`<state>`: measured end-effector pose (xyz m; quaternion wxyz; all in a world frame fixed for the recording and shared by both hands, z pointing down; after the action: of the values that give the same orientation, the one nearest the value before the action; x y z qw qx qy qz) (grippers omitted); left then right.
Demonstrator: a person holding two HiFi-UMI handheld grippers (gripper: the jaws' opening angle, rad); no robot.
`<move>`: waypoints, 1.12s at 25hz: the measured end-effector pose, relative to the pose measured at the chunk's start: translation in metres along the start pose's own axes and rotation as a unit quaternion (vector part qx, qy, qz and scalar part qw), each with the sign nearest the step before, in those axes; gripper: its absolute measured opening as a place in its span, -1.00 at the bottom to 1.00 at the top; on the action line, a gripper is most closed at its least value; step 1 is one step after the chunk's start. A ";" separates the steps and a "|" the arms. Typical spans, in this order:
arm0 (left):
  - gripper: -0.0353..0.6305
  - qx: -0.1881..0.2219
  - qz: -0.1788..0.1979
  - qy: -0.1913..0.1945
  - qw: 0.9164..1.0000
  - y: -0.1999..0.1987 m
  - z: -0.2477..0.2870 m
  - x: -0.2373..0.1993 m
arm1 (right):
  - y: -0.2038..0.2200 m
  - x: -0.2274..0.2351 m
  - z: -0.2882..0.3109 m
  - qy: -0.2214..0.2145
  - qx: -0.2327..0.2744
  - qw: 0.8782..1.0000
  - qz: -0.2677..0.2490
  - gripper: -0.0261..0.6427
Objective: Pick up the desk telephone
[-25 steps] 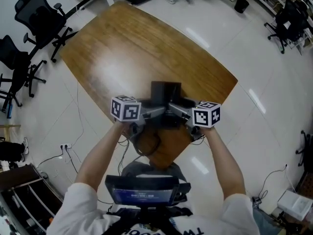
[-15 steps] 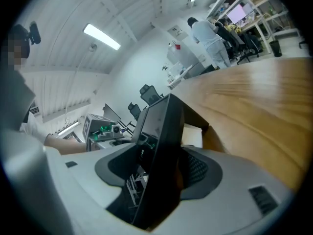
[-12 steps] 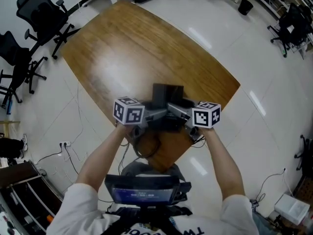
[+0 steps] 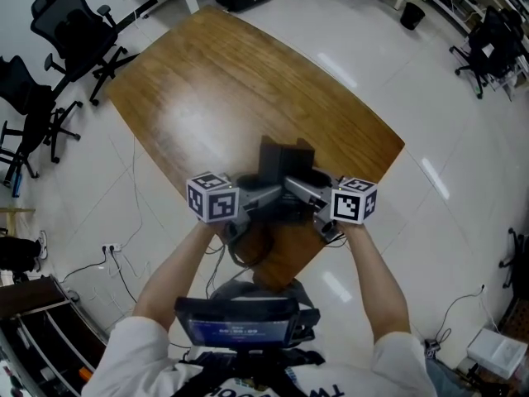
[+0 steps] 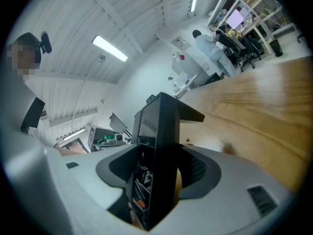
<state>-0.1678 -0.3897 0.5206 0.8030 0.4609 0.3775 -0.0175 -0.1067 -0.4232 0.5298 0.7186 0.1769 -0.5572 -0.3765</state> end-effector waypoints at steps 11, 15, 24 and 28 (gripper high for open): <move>-0.28 0.082 0.064 0.023 0.994 -0.039 -0.048 0.065 | -0.036 -0.079 -0.025 0.020 0.079 0.991 -0.104 -0.16; -0.28 0.097 0.103 0.027 0.990 -0.048 -0.065 0.093 | -0.043 -0.111 -0.037 0.025 0.097 0.986 -0.135 -0.15; -0.28 0.116 0.150 0.037 0.981 -0.056 -0.102 0.133 | -0.047 -0.165 -0.047 0.036 0.124 0.975 -0.179 -0.14; -0.28 0.121 0.169 0.045 0.977 -0.055 -0.112 0.151 | -0.044 -0.186 -0.055 0.044 0.132 0.971 -0.194 -0.13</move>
<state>-0.1468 -0.2885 0.3541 0.7148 0.6121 0.3251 0.0936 -0.0880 -0.3243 0.3586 0.6258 0.3910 -0.5250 -0.4242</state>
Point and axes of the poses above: the fingertips, and each gripper's own axes: z forward along the fingers, x to its right, y out of its underside, the point moved 2 cm from there along -z, backward along the fingers, and after that the axes turned 5 degrees about -x, right-handed, at the moved point
